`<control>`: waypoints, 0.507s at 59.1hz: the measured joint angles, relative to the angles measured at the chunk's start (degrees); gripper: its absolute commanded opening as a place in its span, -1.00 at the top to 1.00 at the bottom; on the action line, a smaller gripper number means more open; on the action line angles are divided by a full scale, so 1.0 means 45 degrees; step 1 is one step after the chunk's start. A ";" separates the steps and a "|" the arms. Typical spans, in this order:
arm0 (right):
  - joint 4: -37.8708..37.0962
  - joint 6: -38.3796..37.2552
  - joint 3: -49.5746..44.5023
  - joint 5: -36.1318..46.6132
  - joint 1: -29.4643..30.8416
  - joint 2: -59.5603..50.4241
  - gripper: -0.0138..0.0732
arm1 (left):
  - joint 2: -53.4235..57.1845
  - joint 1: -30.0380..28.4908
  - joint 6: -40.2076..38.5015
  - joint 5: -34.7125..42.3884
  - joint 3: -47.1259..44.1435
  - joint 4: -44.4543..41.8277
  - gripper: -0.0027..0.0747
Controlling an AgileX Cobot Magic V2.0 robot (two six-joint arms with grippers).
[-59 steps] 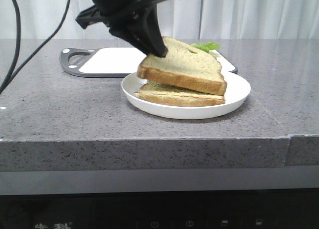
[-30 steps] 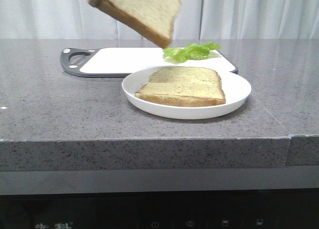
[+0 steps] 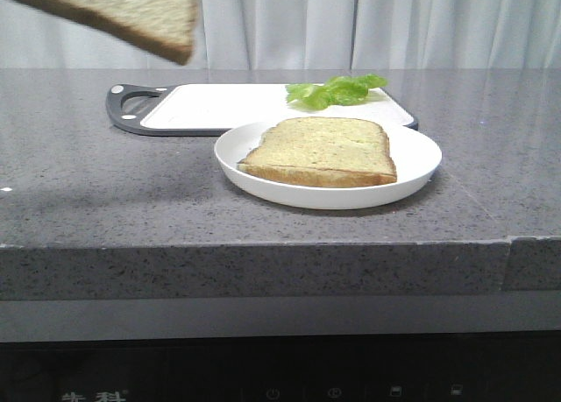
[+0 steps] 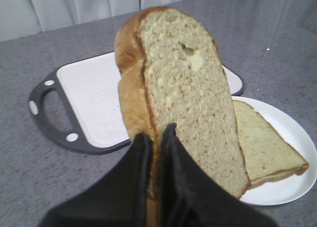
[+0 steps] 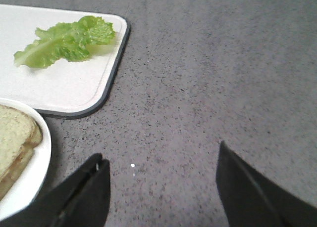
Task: Left arm grabs bread, right arm adds lettuce
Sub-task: 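Grasp the top bread slice with the left gripper and lift it away, then reach the right gripper to the lettuce leaf and grasp it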
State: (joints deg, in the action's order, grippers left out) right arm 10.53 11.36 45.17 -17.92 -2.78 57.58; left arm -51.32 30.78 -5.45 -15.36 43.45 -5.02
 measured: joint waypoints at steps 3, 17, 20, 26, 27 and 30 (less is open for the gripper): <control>0.0000 0.0320 0.0528 0.0095 -0.0265 0.1010 -0.43 | 0.0478 -0.0378 0.0000 0.0025 -0.0410 -0.0022 0.99; 0.0000 0.1446 0.4156 0.0122 -0.1482 0.5549 -0.43 | 0.2602 -0.1964 -0.0030 -0.0004 -0.1776 0.0032 0.99; 0.0000 0.1542 0.4857 0.0090 -0.1658 0.6454 -0.43 | 0.2931 -0.2141 -0.0030 0.0016 -0.1905 0.0033 0.99; 0.0000 0.1773 0.6442 -0.0191 -0.2017 0.7982 -0.43 | 0.3237 -0.2384 -0.0039 0.0016 -0.2021 0.0060 0.99; 0.0000 0.1868 0.6655 -0.0245 -0.2072 0.8307 -0.43 | 0.3233 -0.2385 -0.0039 0.0016 -0.2044 0.0082 0.99; 0.0000 0.1957 0.7371 -0.0340 -0.2219 0.8913 -0.43 | 0.3241 -0.2412 -0.0039 0.0016 -0.2039 0.0081 0.99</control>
State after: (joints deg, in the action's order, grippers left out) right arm 10.53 20.17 78.34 -19.45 -12.76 97.69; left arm -36.74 19.93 -5.62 -15.28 34.27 -4.65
